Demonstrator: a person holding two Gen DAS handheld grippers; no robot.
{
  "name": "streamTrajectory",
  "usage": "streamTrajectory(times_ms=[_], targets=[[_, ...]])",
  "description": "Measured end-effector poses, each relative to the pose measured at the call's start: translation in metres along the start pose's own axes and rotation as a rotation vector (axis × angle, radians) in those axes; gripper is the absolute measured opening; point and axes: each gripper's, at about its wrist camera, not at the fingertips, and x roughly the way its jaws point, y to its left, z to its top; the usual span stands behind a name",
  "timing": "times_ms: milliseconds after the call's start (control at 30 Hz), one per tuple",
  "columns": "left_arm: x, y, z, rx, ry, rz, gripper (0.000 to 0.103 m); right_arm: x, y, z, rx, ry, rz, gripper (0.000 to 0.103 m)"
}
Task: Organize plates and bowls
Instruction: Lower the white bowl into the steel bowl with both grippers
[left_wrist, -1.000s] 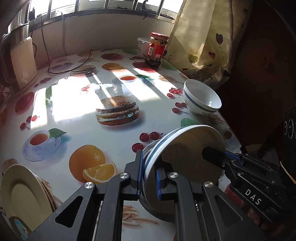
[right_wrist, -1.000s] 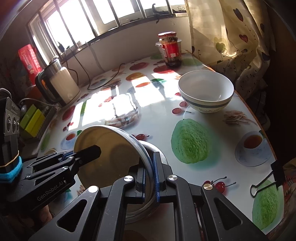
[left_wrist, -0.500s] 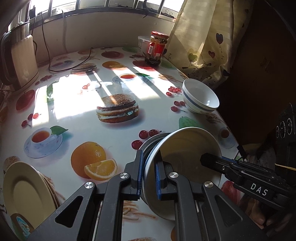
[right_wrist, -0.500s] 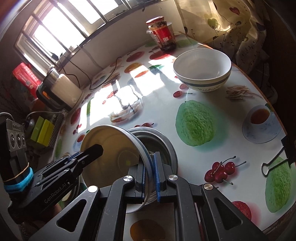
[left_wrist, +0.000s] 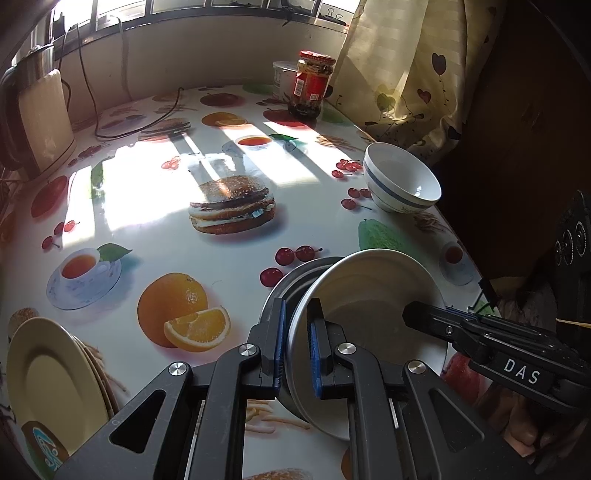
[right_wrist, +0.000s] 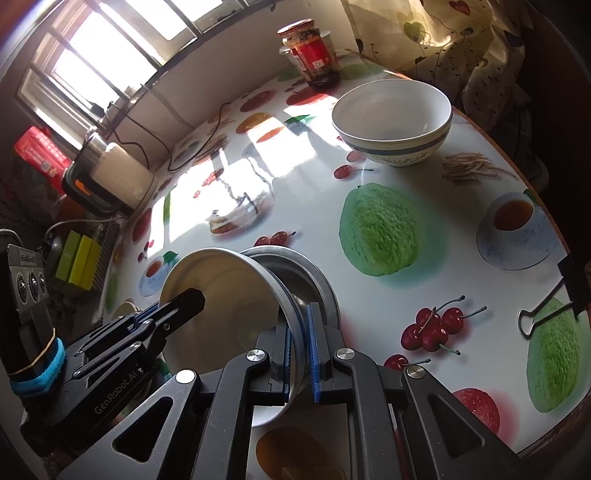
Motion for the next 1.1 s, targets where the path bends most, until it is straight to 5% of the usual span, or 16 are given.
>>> streamTrajectory(times_ms=[1000,1100], targets=[[0.005,0.006,0.000,-0.011,0.006,-0.002,0.012,0.004,0.008,0.005,-0.061,-0.017,-0.079,0.011],[0.005,0.006,-0.001,-0.009,0.002,0.002,0.013,0.003,0.011,0.005,-0.079,-0.026,-0.091,0.017]])
